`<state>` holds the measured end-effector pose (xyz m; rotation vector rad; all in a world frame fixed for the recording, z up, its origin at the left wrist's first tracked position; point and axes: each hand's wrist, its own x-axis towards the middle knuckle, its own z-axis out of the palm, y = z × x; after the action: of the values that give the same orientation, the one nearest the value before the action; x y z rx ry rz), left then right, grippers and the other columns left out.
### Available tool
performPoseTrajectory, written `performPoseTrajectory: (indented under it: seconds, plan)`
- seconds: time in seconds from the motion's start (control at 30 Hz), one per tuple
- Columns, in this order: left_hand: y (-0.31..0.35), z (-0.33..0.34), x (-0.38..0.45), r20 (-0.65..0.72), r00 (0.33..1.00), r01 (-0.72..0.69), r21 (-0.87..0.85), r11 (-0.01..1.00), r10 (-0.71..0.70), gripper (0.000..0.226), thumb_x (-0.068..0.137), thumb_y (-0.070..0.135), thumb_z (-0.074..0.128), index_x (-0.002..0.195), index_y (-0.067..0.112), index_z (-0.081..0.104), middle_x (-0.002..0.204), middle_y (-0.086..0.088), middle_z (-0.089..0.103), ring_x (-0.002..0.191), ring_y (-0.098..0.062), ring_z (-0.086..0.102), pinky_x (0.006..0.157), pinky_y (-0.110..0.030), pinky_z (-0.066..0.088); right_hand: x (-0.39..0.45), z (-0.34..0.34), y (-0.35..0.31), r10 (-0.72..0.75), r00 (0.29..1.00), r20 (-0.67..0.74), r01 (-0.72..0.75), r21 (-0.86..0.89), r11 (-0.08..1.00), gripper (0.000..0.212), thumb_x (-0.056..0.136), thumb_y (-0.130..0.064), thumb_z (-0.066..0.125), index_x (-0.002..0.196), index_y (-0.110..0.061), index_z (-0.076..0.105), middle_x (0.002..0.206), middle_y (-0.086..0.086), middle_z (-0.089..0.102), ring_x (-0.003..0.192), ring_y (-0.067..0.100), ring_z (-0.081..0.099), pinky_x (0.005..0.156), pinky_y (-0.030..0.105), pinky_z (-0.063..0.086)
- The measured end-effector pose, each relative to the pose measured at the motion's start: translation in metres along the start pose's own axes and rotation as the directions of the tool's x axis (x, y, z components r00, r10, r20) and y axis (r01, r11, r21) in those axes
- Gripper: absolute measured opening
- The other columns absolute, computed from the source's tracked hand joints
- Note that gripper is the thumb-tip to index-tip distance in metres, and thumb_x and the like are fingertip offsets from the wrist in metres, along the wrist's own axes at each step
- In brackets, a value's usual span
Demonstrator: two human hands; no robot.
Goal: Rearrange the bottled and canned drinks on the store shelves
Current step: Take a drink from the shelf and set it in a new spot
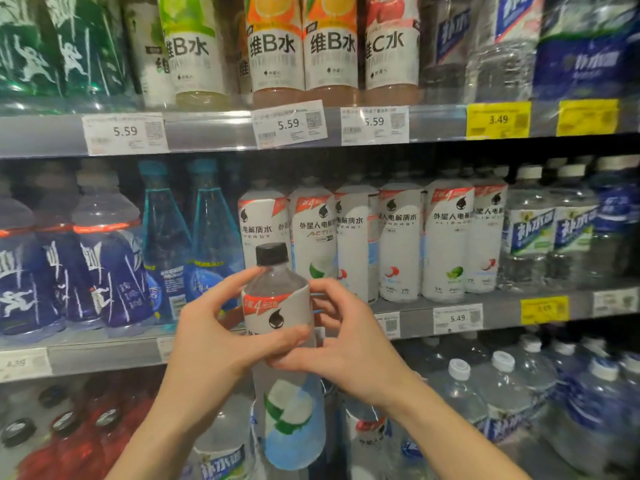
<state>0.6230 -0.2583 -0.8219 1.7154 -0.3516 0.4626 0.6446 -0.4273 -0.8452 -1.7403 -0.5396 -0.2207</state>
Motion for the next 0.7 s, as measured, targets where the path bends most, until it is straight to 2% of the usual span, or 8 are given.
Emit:
performPoseTrajectory:
  seconds: [0.1, 0.2, 0.3, 0.33, 0.4, 0.47, 0.57, 0.7]
  plan:
    - [-0.003, -0.002, 0.0, 0.071, 0.997, 0.019, 0.018, 1.0, -0.021, 0.085, 0.035, 0.024, 0.102, 0.111, 0.037, 0.068, 0.097, 0.007, 0.078, 0.088, -0.014, 0.076, 0.074, -0.029, 0.062, -0.002, -0.002, 0.002, -0.017, 1.0, -0.014, 0.017, -0.034, 0.999, 0.075, 0.055, -0.023, 0.097, 0.119, -0.037, 0.061, 0.112, -0.014, 0.072, 0.108, 0.008, 0.068, 0.095, 0.041, 0.057]
    - [-0.008, -0.001, 0.001, 0.154, 0.987, 0.042, 0.02, 0.999, -0.044, 0.079, 0.045, 0.035, 0.101, 0.116, 0.038, 0.065, 0.104, 0.008, 0.078, 0.096, -0.013, 0.075, 0.079, -0.026, 0.061, -0.005, -0.007, 0.007, -0.018, 1.0, -0.008, 0.018, -0.055, 0.998, 0.078, 0.058, -0.016, 0.098, 0.124, -0.035, 0.061, 0.113, -0.013, 0.073, 0.109, 0.007, 0.068, 0.096, 0.037, 0.056]
    - [-0.016, -0.003, 0.004, 0.275, 0.955, 0.131, -0.063, 0.989, -0.109, 0.069, 0.064, 0.067, 0.08, 0.123, 0.036, 0.064, 0.112, 0.006, 0.076, 0.105, -0.01, 0.071, 0.077, -0.018, 0.056, -0.005, -0.013, 0.017, -0.002, 1.0, -0.006, 0.001, -0.06, 0.998, 0.088, 0.057, -0.018, 0.099, 0.132, -0.035, 0.057, 0.12, -0.01, 0.07, 0.112, 0.005, 0.066, 0.096, 0.026, 0.055]
    - [-0.019, -0.004, 0.005, 0.314, 0.941, 0.158, -0.071, 0.985, -0.129, 0.064, 0.073, 0.071, 0.069, 0.126, 0.035, 0.062, 0.114, 0.005, 0.076, 0.107, -0.01, 0.071, 0.076, -0.016, 0.055, -0.005, -0.015, 0.02, 0.001, 1.0, 0.001, -0.001, -0.074, 0.997, 0.091, 0.056, -0.017, 0.099, 0.133, -0.038, 0.055, 0.122, -0.011, 0.069, 0.112, 0.004, 0.066, 0.094, 0.022, 0.054]
    - [-0.028, -0.007, 0.007, 0.351, 0.926, 0.159, -0.026, 0.987, -0.14, 0.05, 0.088, 0.054, 0.05, 0.132, 0.032, 0.058, 0.117, 0.007, 0.074, 0.11, -0.011, 0.07, 0.081, -0.018, 0.055, -0.006, -0.019, 0.027, -0.002, 1.0, 0.019, 0.004, -0.127, 0.992, 0.093, 0.057, -0.016, 0.099, 0.134, -0.039, 0.054, 0.123, -0.012, 0.067, 0.112, 0.003, 0.065, 0.091, 0.018, 0.053]
    - [-0.04, -0.01, 0.008, 0.342, 0.925, 0.159, 0.052, 0.986, -0.167, 0.046, 0.091, 0.045, 0.045, 0.133, 0.031, 0.058, 0.119, 0.011, 0.073, 0.113, -0.012, 0.069, 0.092, -0.026, 0.057, -0.007, -0.022, 0.035, 0.019, 1.0, 0.014, -0.017, -0.152, 0.988, 0.09, 0.055, -0.018, 0.099, 0.129, -0.043, 0.055, 0.122, -0.017, 0.066, 0.111, 0.001, 0.065, 0.091, 0.021, 0.054]
    - [-0.06, -0.015, 0.007, 0.389, 0.895, 0.132, 0.234, 0.963, -0.217, 0.04, 0.095, 0.039, 0.054, 0.132, 0.027, 0.062, 0.119, 0.013, 0.073, 0.111, -0.011, 0.068, 0.097, -0.035, 0.056, -0.01, -0.026, 0.045, 0.07, 0.997, 0.027, -0.064, -0.183, 0.981, 0.088, 0.051, -0.025, 0.099, 0.125, -0.043, 0.054, 0.121, -0.016, 0.067, 0.11, 0.004, 0.066, 0.094, 0.029, 0.055]
    - [-0.088, -0.017, 0.006, 0.421, 0.876, -0.027, 0.534, 0.845, -0.238, 0.034, 0.096, 0.022, 0.067, 0.129, 0.022, 0.067, 0.12, 0.011, 0.071, 0.104, -0.001, 0.067, 0.098, -0.028, 0.051, -0.012, -0.028, 0.056, 0.086, 0.995, 0.06, -0.069, -0.242, 0.968, 0.081, 0.054, -0.013, 0.097, 0.119, -0.037, 0.056, 0.112, -0.015, 0.069, 0.104, 0.007, 0.07, 0.09, 0.039, 0.06]
